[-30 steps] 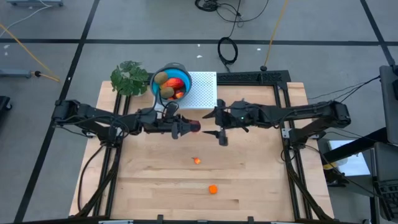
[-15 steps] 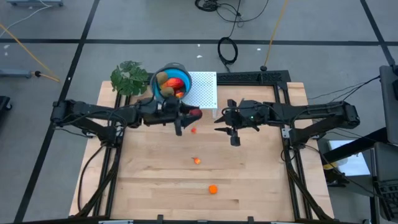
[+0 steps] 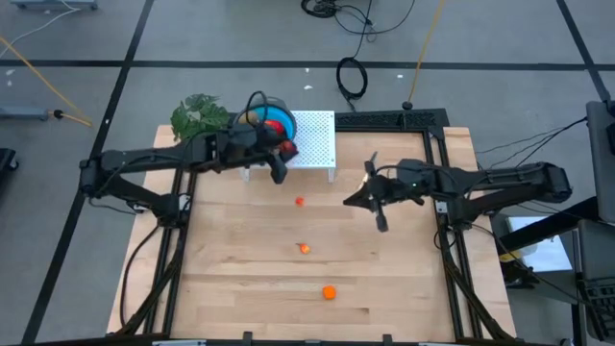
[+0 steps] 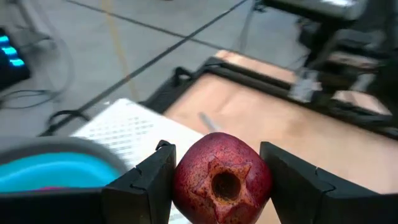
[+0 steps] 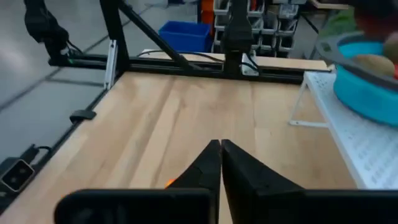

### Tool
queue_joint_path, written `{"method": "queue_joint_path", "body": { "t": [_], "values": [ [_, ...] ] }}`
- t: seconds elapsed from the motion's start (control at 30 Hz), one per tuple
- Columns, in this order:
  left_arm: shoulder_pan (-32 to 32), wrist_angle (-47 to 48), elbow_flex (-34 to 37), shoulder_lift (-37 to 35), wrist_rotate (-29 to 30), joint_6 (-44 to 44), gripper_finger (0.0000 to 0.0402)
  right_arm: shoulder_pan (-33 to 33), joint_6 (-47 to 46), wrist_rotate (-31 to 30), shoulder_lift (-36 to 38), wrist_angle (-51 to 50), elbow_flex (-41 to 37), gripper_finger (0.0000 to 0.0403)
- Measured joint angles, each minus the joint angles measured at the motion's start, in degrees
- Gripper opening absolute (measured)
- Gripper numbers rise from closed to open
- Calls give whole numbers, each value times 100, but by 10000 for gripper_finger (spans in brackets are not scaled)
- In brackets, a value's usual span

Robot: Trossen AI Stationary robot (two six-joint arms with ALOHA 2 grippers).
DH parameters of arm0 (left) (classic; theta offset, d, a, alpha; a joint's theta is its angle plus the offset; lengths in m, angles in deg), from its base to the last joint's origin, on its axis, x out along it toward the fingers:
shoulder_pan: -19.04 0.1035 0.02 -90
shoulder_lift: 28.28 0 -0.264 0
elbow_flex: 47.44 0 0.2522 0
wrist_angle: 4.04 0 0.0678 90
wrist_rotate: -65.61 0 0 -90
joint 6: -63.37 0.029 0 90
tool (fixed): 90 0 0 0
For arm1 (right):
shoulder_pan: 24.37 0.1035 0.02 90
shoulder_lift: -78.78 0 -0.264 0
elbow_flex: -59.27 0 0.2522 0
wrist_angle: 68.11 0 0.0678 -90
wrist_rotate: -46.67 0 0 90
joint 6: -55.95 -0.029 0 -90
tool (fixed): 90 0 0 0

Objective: Pick & Place Fruit
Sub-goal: Put the pomegranate into the strainer bowl on the shelf

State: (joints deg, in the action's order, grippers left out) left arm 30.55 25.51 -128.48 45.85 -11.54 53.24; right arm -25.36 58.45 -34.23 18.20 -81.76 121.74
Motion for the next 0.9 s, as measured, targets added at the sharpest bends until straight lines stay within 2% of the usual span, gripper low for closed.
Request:
{"method": "queue_joint_path", "body": {
  "t": [0.27, 0.47, 0.9],
  "values": [
    [541, 1015, -202, 0, 505, 251, 211, -17, -317, 7, 773, 626, -790, 3],
    [853, 1536, -202, 2, 580, 232, 211, -17, -336, 1, 1137, 666, -1038, 1],
    [1186, 1301, -202, 112, 522, 416, 211, -17, -330, -2, 1205, 657, -1134, 1]
  ]
}}
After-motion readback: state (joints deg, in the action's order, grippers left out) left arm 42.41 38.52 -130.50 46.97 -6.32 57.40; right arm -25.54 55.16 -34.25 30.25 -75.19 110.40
